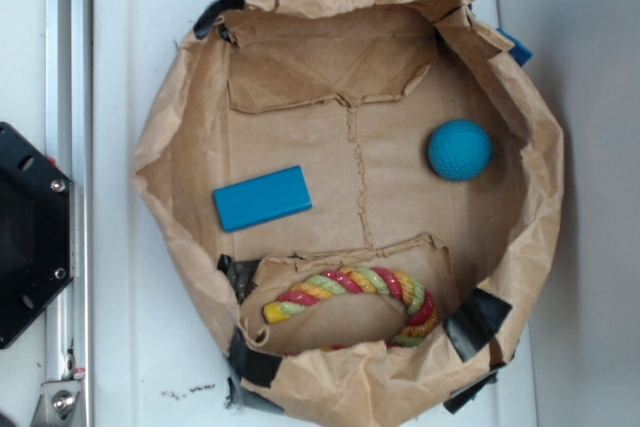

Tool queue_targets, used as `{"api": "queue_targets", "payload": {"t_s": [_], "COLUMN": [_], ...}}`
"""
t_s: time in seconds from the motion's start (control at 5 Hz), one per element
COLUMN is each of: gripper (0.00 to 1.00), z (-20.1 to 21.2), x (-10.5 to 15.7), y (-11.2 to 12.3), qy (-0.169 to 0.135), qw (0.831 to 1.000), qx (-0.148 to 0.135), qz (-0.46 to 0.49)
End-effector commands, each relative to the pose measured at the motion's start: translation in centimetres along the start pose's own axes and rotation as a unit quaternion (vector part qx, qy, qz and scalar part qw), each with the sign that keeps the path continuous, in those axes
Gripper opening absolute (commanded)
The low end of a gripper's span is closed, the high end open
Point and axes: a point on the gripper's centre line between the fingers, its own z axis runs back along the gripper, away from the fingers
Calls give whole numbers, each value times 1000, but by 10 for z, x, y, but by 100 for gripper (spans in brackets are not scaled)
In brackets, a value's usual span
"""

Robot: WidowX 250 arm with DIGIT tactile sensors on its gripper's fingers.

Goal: Grab the blue block.

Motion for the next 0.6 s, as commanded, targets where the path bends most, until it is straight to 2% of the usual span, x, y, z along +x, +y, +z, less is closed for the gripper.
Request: {"api": "queue_targets", "payload": {"t_s": [0.0, 0.4], "gripper": [100, 100], "z": [0, -21], "x": [0, 86], "y": [0, 1], "qy": [0, 0], "qw": [1000, 998], "qx": [0, 12], "qz": [0, 56]}}
